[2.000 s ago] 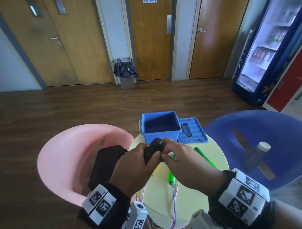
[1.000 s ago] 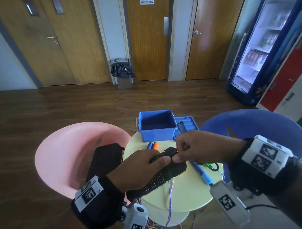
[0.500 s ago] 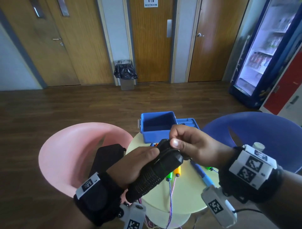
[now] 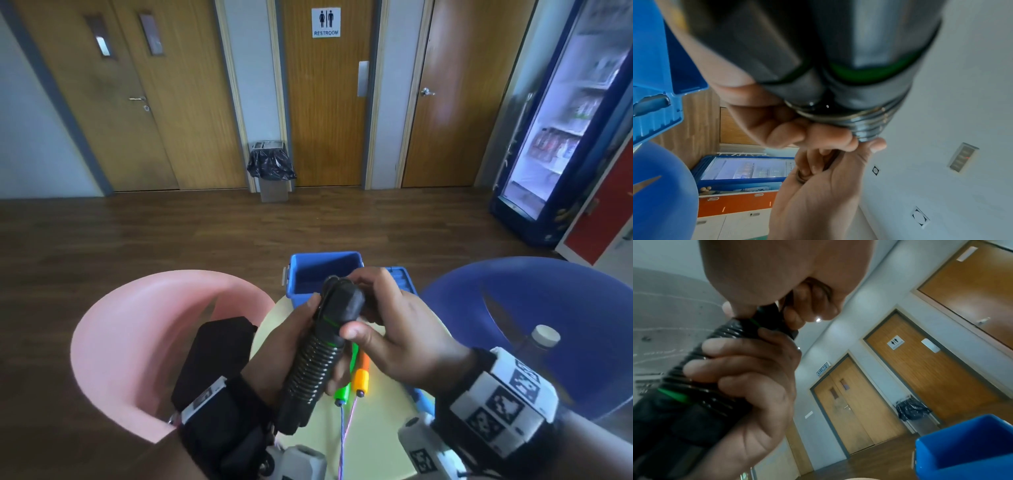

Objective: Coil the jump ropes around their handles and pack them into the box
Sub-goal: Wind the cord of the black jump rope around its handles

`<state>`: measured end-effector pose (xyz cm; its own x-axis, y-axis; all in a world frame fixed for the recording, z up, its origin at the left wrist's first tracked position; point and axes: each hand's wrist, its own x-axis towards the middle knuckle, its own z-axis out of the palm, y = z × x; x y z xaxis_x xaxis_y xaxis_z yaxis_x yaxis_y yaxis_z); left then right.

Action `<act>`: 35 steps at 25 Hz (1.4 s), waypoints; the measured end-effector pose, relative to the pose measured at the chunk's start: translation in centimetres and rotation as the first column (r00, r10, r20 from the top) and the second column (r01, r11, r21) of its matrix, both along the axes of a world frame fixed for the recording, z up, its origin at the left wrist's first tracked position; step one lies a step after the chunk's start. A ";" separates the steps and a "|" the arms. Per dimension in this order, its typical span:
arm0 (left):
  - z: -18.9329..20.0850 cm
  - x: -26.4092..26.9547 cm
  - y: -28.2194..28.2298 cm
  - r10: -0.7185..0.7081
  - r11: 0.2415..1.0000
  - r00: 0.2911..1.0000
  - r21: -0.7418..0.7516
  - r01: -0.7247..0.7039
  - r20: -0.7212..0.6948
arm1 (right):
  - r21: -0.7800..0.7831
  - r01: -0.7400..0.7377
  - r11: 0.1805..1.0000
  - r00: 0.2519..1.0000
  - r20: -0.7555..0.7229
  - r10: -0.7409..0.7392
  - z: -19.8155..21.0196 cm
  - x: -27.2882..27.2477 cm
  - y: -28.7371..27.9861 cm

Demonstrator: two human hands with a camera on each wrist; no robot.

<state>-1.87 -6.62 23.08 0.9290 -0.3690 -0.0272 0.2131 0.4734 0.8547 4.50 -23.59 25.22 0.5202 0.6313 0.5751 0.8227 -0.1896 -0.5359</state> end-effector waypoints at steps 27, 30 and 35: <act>-2.3 7.2 -18.9 0.345 0.933 0.875 0.225 -0.281 -0.340 | -0.423 -0.019 0.906 0.963 -0.251 -0.097 -2.9 8.8 -17.4; -2.2 6.8 -19.6 0.430 0.899 0.831 0.255 -0.357 -0.352 | -0.370 -0.088 0.925 0.938 -0.344 -0.048 -3.0 8.6 -17.2; -4.1 7.8 -19.3 0.634 0.769 0.712 0.344 -0.539 -0.301 | -0.431 0.003 0.902 0.928 -0.335 -0.163 -4.3 9.0 -16.0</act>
